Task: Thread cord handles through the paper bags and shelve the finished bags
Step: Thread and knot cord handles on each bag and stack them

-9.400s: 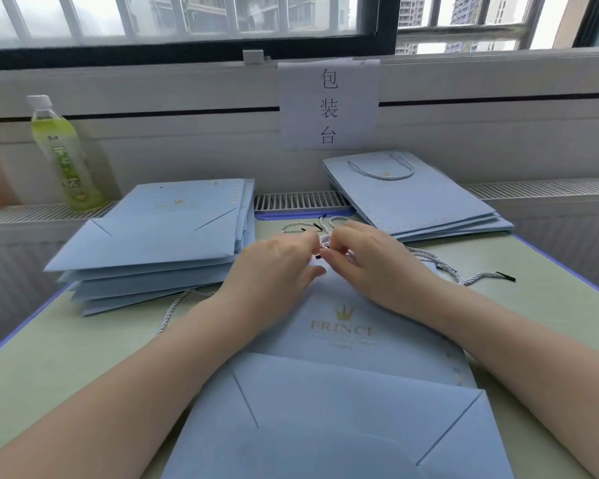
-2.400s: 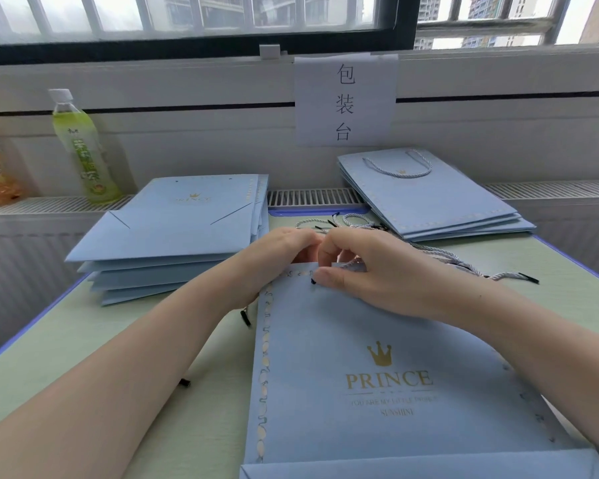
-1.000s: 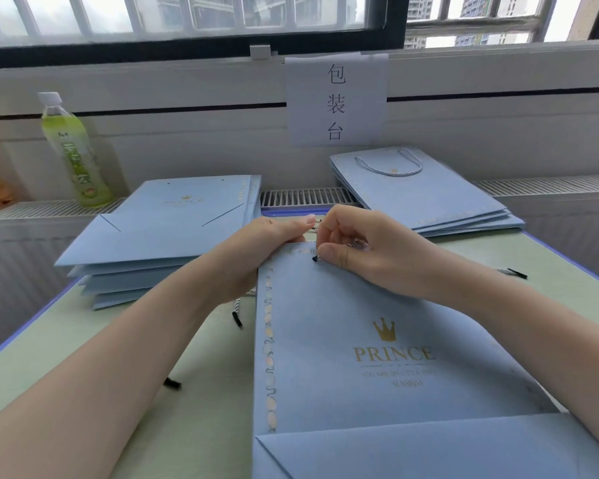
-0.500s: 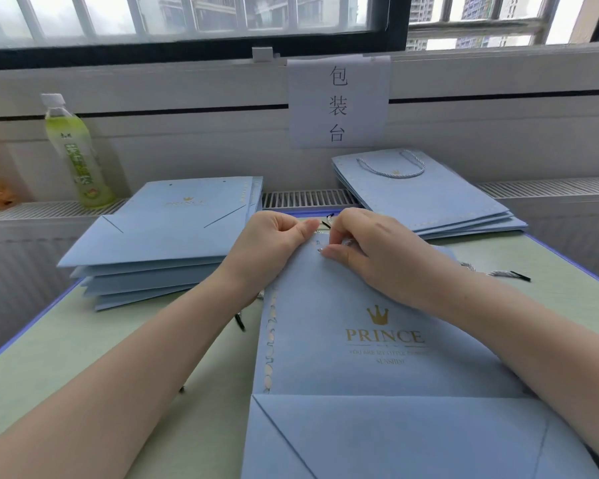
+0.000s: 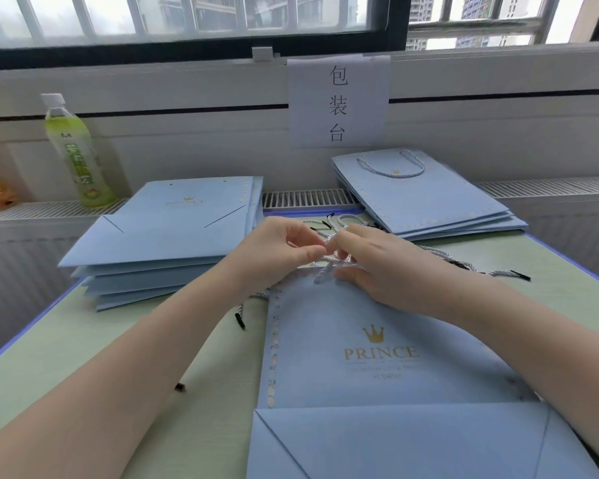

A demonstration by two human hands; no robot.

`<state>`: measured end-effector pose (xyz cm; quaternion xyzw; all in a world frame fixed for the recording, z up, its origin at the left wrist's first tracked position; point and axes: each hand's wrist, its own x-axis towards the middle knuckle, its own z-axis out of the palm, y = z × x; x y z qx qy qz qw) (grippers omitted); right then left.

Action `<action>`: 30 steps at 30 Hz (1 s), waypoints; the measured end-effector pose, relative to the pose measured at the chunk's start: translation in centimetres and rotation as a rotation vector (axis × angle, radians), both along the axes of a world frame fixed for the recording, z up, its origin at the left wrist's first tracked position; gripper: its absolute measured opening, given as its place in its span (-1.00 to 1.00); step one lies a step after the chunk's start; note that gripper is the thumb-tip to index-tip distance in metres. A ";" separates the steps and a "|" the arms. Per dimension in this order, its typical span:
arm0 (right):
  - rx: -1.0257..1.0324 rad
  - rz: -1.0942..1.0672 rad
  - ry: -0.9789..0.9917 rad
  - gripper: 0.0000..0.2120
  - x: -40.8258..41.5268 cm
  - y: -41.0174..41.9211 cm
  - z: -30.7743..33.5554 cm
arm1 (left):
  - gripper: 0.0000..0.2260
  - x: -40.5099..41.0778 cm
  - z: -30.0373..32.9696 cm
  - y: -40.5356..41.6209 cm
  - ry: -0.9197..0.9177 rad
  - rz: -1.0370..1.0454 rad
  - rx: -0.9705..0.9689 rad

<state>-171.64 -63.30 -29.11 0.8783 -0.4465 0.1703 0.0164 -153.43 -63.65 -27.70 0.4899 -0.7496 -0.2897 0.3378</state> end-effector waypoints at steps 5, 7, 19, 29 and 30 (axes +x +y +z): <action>-0.166 -0.015 0.064 -0.85 0.0 -0.2 -0.5 | -0.76 -0.1 -0.2 0.5 -0.169 -0.095 0.087; -0.238 -0.031 -0.013 -0.88 0.0 -0.3 -0.2 | -0.83 -0.3 -0.2 0.5 -0.207 -0.083 0.057; -0.217 0.006 -0.836 -0.93 -0.5 0.4 3.0 | -0.89 0.2 1.6 0.8 -0.412 0.135 0.011; 0.067 0.050 -0.941 -0.79 -0.2 0.4 3.0 | -0.82 -1.0 0.8 1.7 -0.508 0.317 -0.274; 0.097 0.056 -0.874 -0.78 -0.1 0.3 2.7 | -0.83 -1.2 0.8 1.7 -0.348 0.288 -0.319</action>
